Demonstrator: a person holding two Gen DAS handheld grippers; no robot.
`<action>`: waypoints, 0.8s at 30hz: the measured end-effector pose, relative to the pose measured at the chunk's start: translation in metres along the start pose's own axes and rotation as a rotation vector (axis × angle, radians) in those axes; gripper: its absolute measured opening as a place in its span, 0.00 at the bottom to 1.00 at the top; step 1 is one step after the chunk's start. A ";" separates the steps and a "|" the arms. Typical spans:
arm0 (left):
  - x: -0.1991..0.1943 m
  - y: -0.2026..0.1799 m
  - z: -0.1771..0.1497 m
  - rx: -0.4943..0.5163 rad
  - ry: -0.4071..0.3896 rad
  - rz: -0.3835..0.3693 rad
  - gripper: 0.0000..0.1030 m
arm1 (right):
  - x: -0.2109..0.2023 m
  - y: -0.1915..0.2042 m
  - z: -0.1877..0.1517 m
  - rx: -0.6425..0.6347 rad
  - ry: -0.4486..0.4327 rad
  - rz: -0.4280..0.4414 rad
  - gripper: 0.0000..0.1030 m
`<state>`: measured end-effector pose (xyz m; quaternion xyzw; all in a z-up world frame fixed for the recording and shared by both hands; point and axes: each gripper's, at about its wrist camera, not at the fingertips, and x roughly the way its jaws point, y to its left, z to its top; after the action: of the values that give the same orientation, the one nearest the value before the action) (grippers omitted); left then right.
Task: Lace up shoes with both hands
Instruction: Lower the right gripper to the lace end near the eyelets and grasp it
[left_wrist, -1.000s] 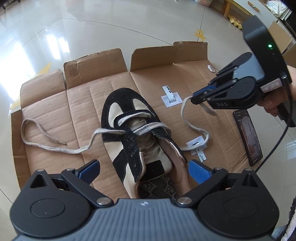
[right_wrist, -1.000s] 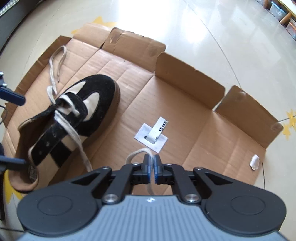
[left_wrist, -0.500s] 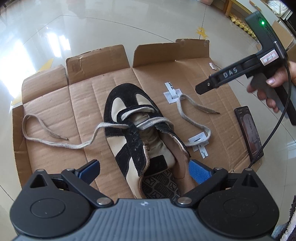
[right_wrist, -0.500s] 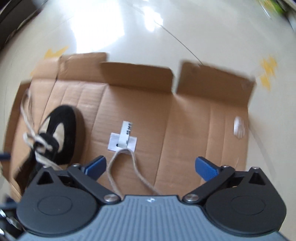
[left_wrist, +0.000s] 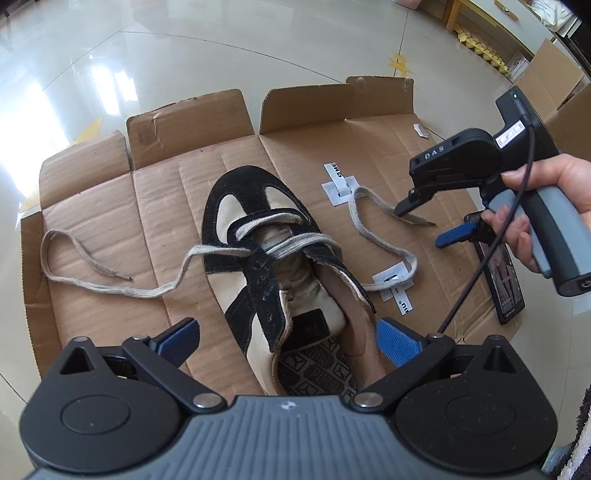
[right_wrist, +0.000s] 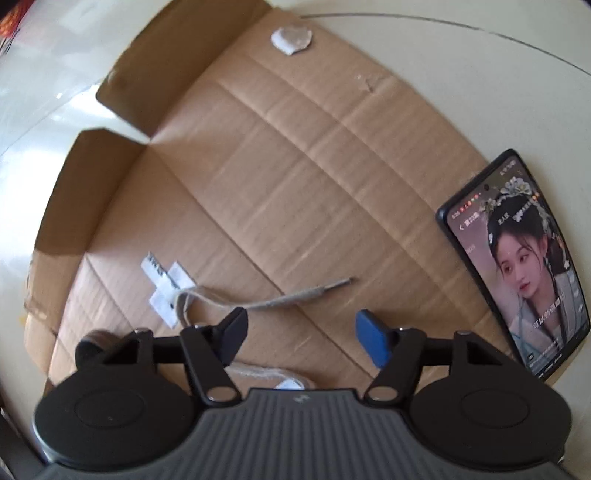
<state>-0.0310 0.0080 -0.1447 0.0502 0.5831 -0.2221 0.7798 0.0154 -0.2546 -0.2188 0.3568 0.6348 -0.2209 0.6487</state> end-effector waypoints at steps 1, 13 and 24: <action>0.000 0.001 -0.001 -0.001 0.001 0.000 0.99 | -0.002 0.001 -0.001 0.011 -0.023 0.001 0.43; 0.000 0.006 -0.005 -0.011 0.005 0.010 0.99 | 0.005 0.077 -0.030 -0.789 -0.277 0.049 0.14; 0.001 0.006 -0.004 -0.008 0.005 0.010 0.99 | 0.009 0.092 -0.023 -0.902 -0.213 0.145 0.25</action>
<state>-0.0325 0.0143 -0.1477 0.0507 0.5859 -0.2155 0.7796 0.0692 -0.1762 -0.2089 0.0579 0.5708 0.0877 0.8144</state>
